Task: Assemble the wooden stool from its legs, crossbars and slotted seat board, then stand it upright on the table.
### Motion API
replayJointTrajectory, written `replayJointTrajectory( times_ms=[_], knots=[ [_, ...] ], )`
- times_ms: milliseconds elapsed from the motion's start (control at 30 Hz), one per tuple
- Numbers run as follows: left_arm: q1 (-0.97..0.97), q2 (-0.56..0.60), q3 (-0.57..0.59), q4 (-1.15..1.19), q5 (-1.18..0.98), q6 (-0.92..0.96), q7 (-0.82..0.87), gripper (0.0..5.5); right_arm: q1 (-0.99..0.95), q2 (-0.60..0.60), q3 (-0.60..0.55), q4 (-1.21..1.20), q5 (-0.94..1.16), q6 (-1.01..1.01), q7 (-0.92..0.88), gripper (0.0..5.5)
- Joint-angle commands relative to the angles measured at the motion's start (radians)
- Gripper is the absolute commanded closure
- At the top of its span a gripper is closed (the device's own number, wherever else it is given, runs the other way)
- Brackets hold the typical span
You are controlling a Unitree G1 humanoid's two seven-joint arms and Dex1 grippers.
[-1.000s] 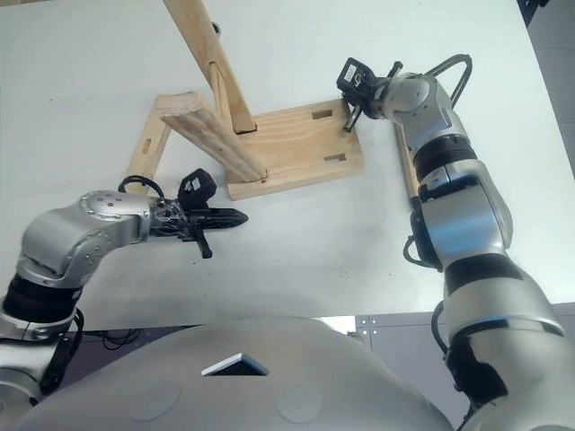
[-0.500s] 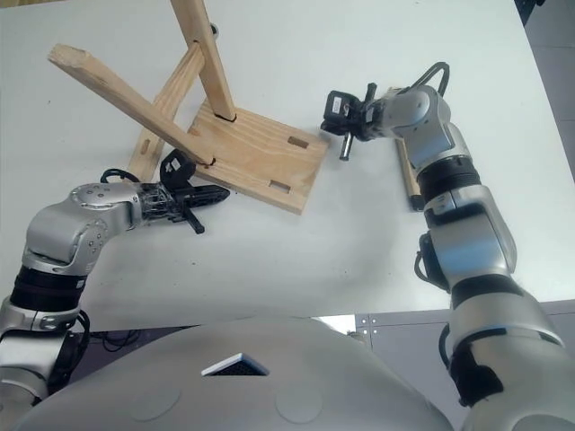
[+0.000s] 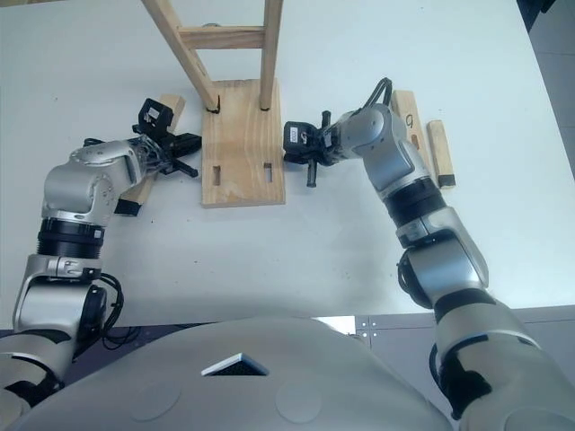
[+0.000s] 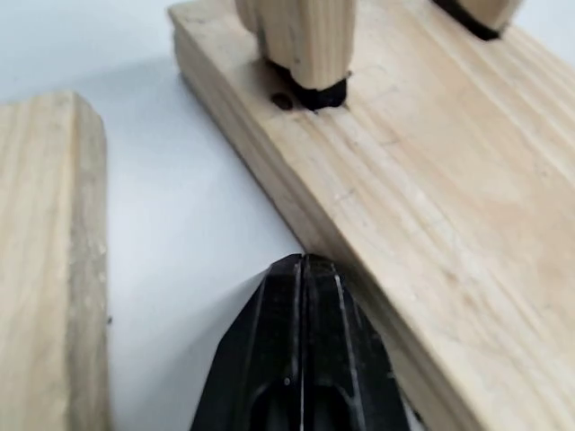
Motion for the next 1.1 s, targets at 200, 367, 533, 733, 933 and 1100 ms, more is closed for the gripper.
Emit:
replayJointTrajectory(
  times_ms=[200, 367, 533, 733, 933, 1100],
  knots=[
    [0.033, -0.087, -0.079, -0.034, 0.029, 0.058, -0.023, 5.5, 0.038, 0.044, -0.089, 0.011, 0.024, 0.161, -0.216, 5.47],
    [-0.018, -0.145, -0.071, 0.013, 0.049, 0.049, 0.008, 5.5, 0.048, 0.017, -0.082, -0.022, 0.021, 0.19, -0.211, 5.47],
    [-0.058, -0.178, -0.051, 0.059, 0.078, 0.034, 0.044, 5.5, 0.069, -0.013, -0.12, -0.078, 0.026, 0.216, -0.251, 5.47],
    [-0.03, -0.162, 0.045, -0.05, 0.099, 0.006, 0.146, 5.5, 0.065, -0.059, -0.559, -0.163, 0.234, 0.387, -0.519, 4.93],
    [0.03, -0.146, 0.146, -0.206, 0.103, 0.018, 0.234, 5.5, 0.202, -0.295, -0.638, -0.297, 0.257, 0.573, -0.455, 4.11],
    [0.047, -0.133, 0.194, -0.282, 0.098, 0.037, 0.262, 5.5, 0.316, -0.37, -0.622, -0.364, 0.291, 0.658, -0.39, 3.34]
  ],
)
